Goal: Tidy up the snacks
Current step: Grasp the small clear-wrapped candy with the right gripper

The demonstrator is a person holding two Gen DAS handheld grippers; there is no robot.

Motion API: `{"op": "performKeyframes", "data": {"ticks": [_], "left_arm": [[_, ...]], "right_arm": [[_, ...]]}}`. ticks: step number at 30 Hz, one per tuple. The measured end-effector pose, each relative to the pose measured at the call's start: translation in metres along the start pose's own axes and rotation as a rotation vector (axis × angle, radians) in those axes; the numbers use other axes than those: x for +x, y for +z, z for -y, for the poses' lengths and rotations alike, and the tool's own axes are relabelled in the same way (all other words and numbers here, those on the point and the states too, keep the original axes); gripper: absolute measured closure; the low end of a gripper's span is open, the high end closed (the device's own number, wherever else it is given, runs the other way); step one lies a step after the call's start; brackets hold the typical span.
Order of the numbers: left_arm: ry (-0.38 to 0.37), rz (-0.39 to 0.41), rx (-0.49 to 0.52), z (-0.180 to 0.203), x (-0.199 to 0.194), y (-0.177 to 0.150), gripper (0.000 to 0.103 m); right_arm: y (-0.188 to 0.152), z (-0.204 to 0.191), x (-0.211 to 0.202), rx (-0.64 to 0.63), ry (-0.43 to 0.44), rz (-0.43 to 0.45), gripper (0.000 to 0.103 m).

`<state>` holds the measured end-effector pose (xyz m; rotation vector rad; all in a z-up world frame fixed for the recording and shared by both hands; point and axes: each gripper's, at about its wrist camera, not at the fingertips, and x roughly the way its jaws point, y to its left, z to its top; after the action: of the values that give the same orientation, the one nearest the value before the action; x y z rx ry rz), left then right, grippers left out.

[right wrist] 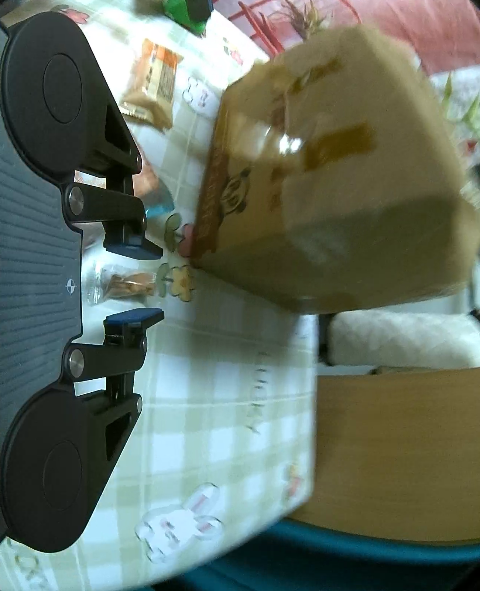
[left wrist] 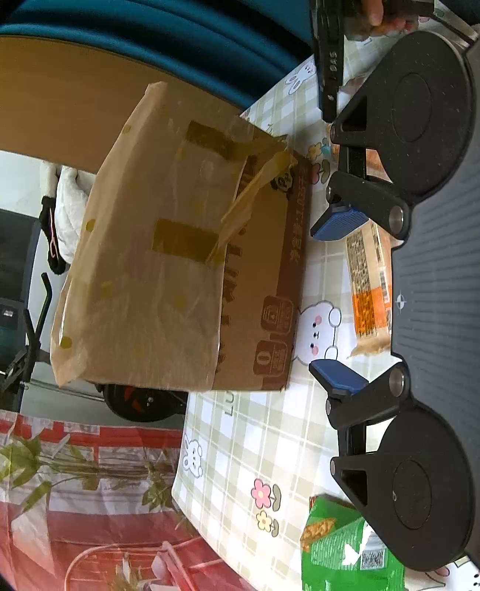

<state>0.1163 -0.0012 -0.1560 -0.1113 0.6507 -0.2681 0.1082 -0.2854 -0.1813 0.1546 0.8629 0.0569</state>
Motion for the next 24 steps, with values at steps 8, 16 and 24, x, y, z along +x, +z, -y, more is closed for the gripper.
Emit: {"op": "performKeyframes", "data": {"ticks": [8,16,24], "left_arm": [[0.022,-0.011,-0.004,-0.007,0.014,0.000,0.030],[0.019,-0.007,0.009,-0.009,0.014,0.001,0.030],[0.012,0.004,0.017,-0.015,0.013,0.005,0.030]], "right_arm": [[-0.002,-0.001,0.017,0.002,-0.023,-0.047,0.087],[0.004,-0.008,-0.006,0.000,-0.017,0.065,0.088],[0.019,-0.031,-0.046,-0.057,0.029,0.206,0.088]]}}
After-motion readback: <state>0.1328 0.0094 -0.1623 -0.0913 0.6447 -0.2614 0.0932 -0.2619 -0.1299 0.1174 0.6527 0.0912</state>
